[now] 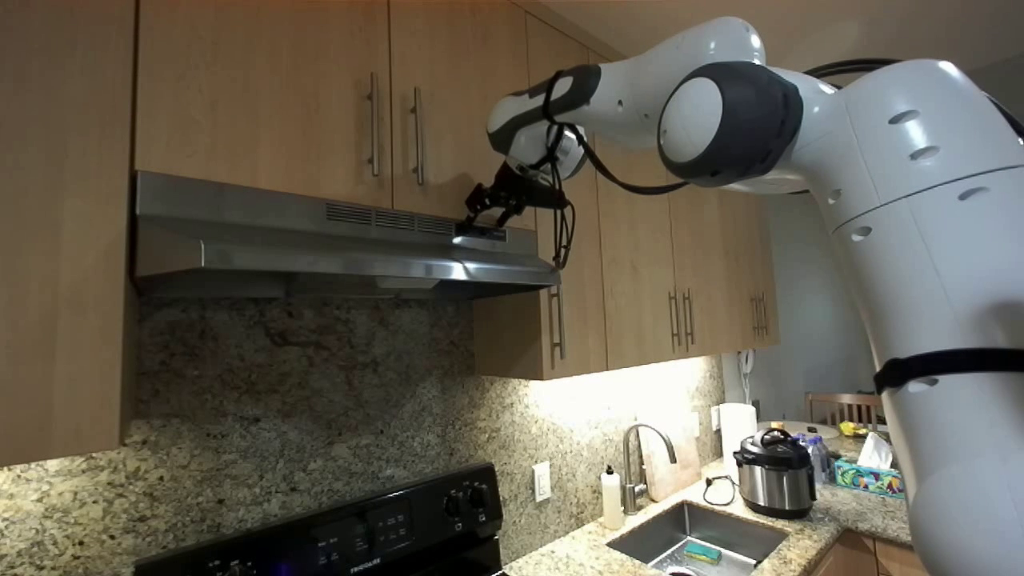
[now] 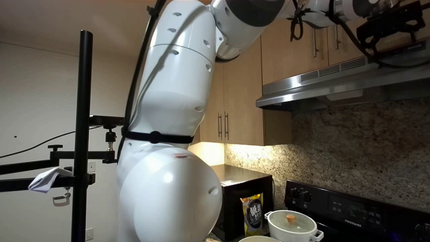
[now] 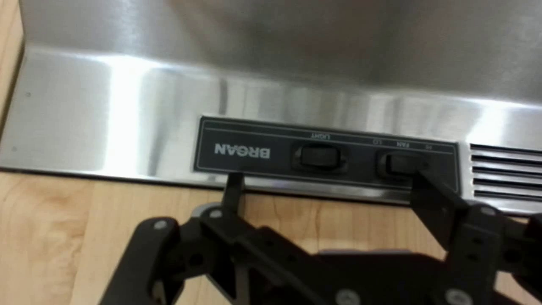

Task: Turn on the light on top of the stove

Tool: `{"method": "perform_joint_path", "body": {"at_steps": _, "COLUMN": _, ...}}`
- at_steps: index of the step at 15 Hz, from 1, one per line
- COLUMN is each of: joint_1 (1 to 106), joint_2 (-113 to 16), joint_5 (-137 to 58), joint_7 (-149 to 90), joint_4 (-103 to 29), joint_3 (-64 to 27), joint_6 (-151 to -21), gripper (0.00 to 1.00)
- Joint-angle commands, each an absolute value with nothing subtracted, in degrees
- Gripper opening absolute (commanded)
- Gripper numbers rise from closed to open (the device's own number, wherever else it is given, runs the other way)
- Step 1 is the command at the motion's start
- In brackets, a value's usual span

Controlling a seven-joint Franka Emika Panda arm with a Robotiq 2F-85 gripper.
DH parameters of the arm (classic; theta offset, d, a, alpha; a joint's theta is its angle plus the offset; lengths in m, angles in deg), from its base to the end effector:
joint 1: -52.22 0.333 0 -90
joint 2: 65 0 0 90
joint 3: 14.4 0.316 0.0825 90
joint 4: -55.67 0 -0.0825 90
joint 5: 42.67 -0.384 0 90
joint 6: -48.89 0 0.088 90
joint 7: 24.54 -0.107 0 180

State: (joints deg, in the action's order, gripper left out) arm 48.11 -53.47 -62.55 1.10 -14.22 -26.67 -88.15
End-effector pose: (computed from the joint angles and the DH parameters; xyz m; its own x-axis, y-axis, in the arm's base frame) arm 0.6279 -0.1589 0.7801 0.5307 0.0740 0.8443 0.0163 -0.9969 0.0772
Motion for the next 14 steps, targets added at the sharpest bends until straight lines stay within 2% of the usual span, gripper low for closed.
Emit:
{"method": "perform_joint_path", "body": {"at_steps": 1, "joint_1": 48.80, "joint_2": -56.00, "joint_5": -61.16, "joint_7": 1.54, "joint_4": -18.02, "joint_3": -26.67, "joint_6": -88.54, "gripper": 1.00}}
{"method": "perform_joint_path", "body": {"at_steps": 14, "joint_1": 49.31, "joint_2": -56.90, "joint_5": -61.09, "joint_7": 1.54, "joint_4": -19.37, "joint_3": -26.67, "joint_6": -88.61, "gripper": 1.00}}
